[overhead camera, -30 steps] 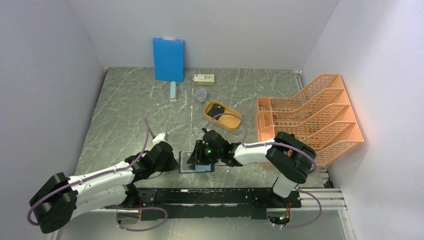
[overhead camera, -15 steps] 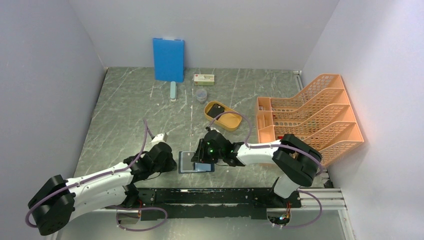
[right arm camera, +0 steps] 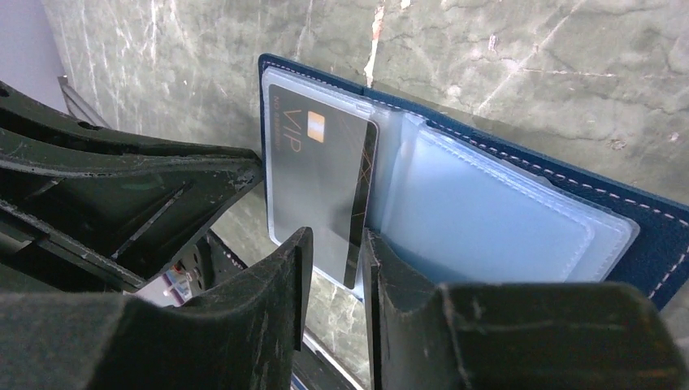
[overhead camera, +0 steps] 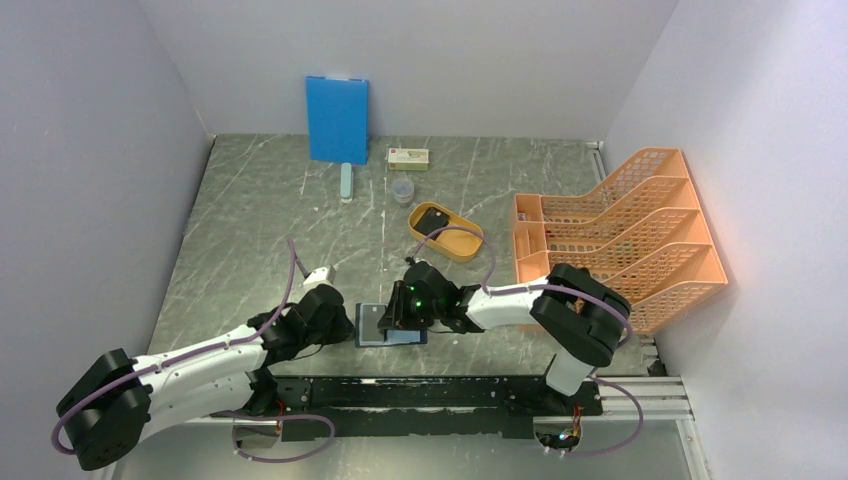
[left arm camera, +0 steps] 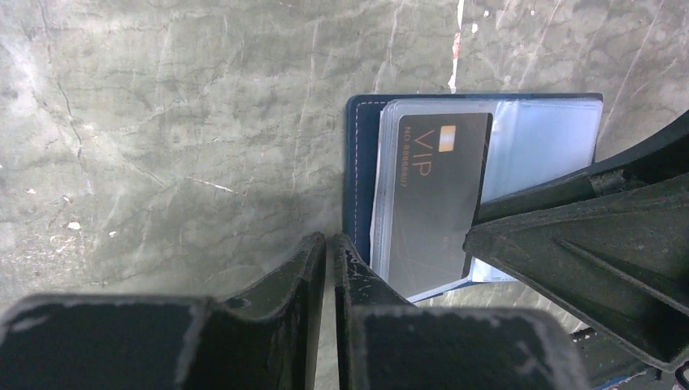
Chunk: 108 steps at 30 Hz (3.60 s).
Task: Put the credit cards into the card holder
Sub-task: Insert the credit card into the card holder, then pick up the credit card from the storage box.
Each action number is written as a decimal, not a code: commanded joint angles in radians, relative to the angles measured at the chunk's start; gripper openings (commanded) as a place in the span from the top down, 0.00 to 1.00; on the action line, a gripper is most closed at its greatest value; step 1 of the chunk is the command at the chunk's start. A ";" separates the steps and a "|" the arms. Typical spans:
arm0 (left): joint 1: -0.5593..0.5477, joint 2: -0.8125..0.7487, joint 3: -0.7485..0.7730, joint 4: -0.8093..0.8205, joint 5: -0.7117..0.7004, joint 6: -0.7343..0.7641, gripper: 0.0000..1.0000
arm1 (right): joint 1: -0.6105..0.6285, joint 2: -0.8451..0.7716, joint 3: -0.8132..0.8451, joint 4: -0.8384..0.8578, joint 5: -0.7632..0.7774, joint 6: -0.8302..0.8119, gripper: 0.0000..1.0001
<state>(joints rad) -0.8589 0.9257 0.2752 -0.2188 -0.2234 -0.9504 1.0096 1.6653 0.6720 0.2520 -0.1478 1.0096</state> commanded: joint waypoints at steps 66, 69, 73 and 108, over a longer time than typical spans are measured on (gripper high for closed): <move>0.003 -0.113 0.136 -0.186 -0.066 0.071 0.34 | -0.536 0.226 0.373 -0.108 0.251 -0.039 0.47; 0.003 -0.108 0.134 -0.183 -0.068 0.071 0.34 | -0.535 0.239 0.377 -0.108 0.240 -0.039 0.48; 0.003 -0.109 0.129 -0.183 -0.072 0.069 0.34 | -0.536 0.251 0.375 -0.108 0.233 -0.047 0.54; 0.004 -0.103 0.115 -0.175 -0.068 0.064 0.35 | -0.574 0.198 0.265 -0.041 0.180 -0.046 0.61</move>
<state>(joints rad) -0.8581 0.8207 0.3988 -0.4225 -0.2989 -0.8791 0.4469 1.8713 0.9569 0.2291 0.0330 0.9718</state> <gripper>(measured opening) 0.649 0.426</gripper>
